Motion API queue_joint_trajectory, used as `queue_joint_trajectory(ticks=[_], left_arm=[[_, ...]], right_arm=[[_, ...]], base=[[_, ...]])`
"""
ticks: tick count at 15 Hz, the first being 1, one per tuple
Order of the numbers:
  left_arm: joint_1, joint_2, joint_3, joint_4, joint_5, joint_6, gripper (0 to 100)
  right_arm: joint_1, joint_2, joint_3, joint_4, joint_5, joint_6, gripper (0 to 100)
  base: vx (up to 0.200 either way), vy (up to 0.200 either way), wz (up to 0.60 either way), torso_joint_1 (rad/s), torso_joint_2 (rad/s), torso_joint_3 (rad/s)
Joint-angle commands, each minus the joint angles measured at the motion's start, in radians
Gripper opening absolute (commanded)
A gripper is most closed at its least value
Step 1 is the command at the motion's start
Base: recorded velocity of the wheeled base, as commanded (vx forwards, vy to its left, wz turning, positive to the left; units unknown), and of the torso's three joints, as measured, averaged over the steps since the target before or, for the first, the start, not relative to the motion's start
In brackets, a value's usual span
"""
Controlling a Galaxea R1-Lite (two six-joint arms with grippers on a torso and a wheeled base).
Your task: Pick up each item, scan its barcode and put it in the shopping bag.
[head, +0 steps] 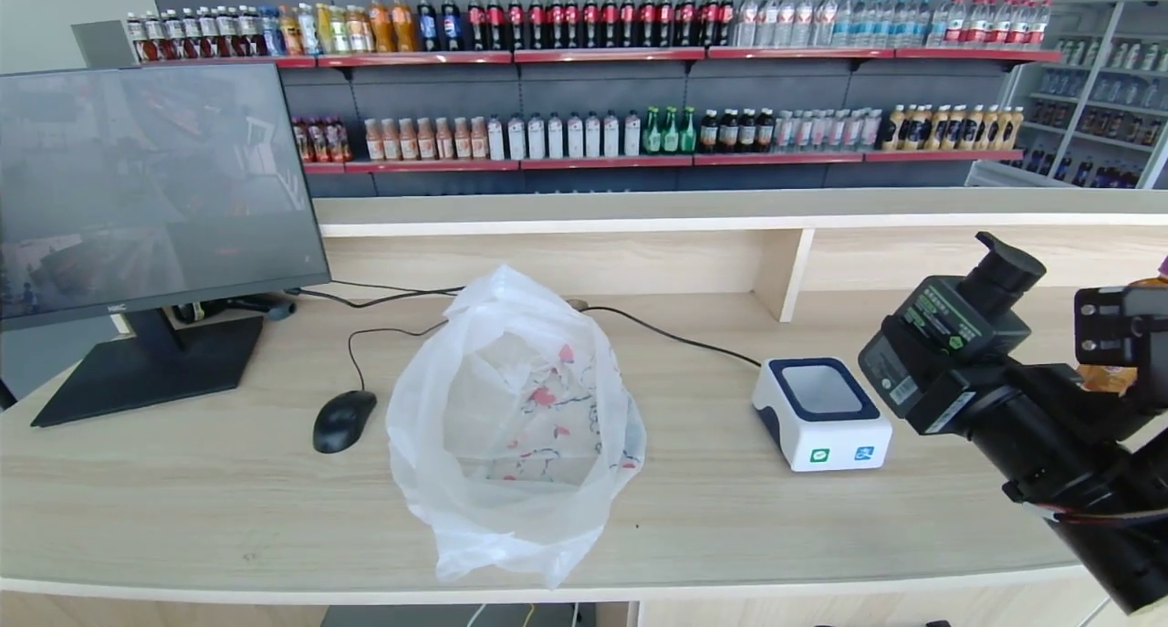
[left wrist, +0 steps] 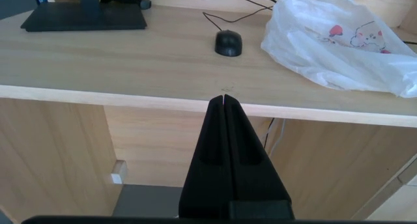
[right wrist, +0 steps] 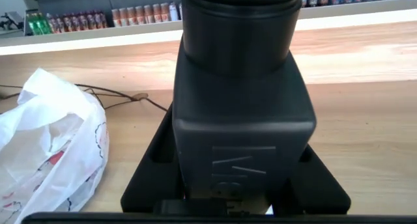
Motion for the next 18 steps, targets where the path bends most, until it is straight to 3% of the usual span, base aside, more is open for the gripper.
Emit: queue_joint_trajectory(ticks=[1,3,6,14,18], left_arm=[[0.001,0.000,0.000,0.001,0.000,0.000,0],[0.001,0.000,0.000,0.001,0.000,0.003,0],[0.002,0.000,0.000,0.001,0.000,0.000,0],[0.001,0.000,0.000,0.001,0.000,0.007,0],[0.001,0.000,0.002,0.001,0.000,0.007,0]], right_arm=[[0.003,0.020,0.030,0.000,-0.001,-0.001,0],[0.008,0.020,0.043,0.000,-0.001,-0.001,0],[0.009,0.027,0.027,0.000,-0.001,-0.013,0],[0.008,0.023,0.010,0.000,0.007,-0.047,0],[0.002,0.049,0.006,0.000,0.128,-0.367,0]], base=[[0.000,0.000,0.00,0.000,0.00,0.000],[0.000,0.000,0.00,0.000,0.00,0.000],[0.200,0.000,0.00,-0.006,0.00,0.002],[0.000,0.000,0.00,0.000,0.00,0.000],[0.000,0.000,0.00,0.000,0.00,0.000]])
